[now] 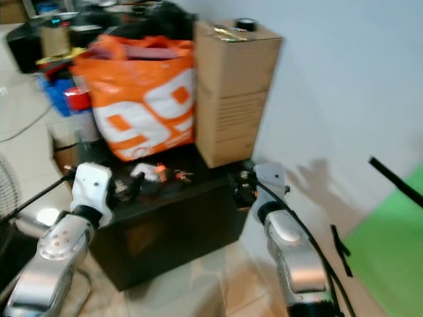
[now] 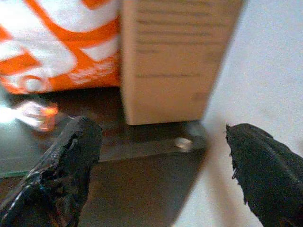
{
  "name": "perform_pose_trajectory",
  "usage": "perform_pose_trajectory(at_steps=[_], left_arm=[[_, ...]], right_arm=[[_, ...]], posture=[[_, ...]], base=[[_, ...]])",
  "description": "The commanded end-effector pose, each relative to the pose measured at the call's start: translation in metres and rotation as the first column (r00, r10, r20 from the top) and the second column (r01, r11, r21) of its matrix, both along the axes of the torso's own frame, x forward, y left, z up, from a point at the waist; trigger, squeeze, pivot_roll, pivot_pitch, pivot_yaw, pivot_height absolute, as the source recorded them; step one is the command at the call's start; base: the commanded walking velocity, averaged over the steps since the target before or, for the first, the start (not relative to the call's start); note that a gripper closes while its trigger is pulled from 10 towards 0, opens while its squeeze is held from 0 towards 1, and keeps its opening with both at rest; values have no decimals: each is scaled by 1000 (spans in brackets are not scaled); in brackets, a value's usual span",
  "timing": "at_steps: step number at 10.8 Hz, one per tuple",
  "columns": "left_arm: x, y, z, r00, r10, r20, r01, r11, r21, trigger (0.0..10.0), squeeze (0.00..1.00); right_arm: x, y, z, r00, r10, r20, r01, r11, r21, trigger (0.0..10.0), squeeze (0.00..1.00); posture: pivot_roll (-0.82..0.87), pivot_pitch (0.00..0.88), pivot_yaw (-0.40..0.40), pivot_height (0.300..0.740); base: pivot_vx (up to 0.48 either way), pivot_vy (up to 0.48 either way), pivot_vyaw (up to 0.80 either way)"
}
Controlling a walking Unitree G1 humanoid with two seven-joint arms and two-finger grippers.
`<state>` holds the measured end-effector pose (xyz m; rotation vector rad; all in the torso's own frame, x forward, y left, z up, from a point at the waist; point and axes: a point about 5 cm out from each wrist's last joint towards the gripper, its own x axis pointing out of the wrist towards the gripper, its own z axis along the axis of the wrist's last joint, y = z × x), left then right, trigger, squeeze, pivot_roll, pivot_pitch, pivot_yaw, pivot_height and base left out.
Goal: Hang keys on a hook
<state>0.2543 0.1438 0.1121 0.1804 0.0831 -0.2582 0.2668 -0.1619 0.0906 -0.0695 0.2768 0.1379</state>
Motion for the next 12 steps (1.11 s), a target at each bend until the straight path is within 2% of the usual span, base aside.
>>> perform_pose_trajectory(at_steps=[1, 2, 6, 9, 10, 12], left_arm=[[-1, 7, -1, 1000, 17, -1, -17, 999, 30, 10000, 0], [0, 7, 0, 1000, 17, 0, -17, 999, 30, 10000, 0], [-1, 9, 1, 1000, 30, 7, -30, 999, 29, 10000, 0], [-4, 10, 1, 999, 38, 4, -39, 999, 28, 10000, 0], [-4, 9, 0, 999, 37, 0, -37, 999, 28, 10000, 0], [-6, 9, -6, 1000, 17, -26, -16, 997, 69, 10000, 0]], right_arm=[[4, 5, 7, 1000, 14, 28, -15, 1000, 9, 10000, 1000], [5, 5, 7, 1000, 14, 28, -14, 1000, 8, 10000, 1000], [7, 8, 5, 997, 74, 11, -74, 997, -9, 10000, 1000], [2, 14, 2, 958, 285, -24, -286, 957, -46, 10000, 1000], [0, 12, 0, 941, 336, -44, -339, 938, -79, 10000, 1000], [-2, 6, -4, 900, 427, -93, -436, 891, -126, 10000, 1000]], posture=[[6, 0, -22, 740], [7, 0, -23, 740], [20, 0, -38, 740], [22, 0, -44, 740], [20, 0, -43, 740], [16, 0, -42, 740]], base=[[379, 0, 800], [386, 0, 800], [383, 0, 0], [385, 0, 800], [352, 0, 0], [0, 0, 0]])
